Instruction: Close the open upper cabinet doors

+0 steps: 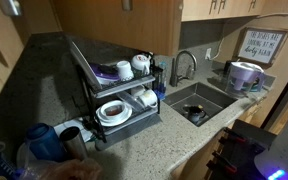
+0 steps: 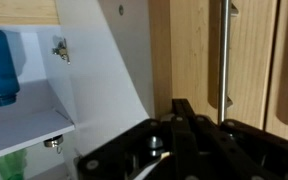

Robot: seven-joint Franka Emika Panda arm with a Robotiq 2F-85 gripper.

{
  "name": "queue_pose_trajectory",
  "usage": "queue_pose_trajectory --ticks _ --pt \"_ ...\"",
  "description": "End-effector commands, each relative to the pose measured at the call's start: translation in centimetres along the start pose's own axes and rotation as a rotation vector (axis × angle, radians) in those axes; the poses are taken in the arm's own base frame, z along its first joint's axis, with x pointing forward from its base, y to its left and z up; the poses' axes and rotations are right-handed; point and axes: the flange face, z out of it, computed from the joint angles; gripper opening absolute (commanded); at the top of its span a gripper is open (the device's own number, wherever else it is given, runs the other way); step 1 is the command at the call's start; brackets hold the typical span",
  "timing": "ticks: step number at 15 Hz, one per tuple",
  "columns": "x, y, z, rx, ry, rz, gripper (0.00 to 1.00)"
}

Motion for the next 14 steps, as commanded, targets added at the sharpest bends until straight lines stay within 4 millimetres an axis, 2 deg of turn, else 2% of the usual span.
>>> queue_pose_trajectory --ticks 1,10,14 --pt "0.1 3.4 -0.7 -0.119 -0.005 -0.005 0.0" --pt "-0.9 9.4 -2.5 -0.295 -0.017 -0.016 0.0" --pt "-2.1 13.4 -2.0 -0.396 -0.045 -0.014 0.0"
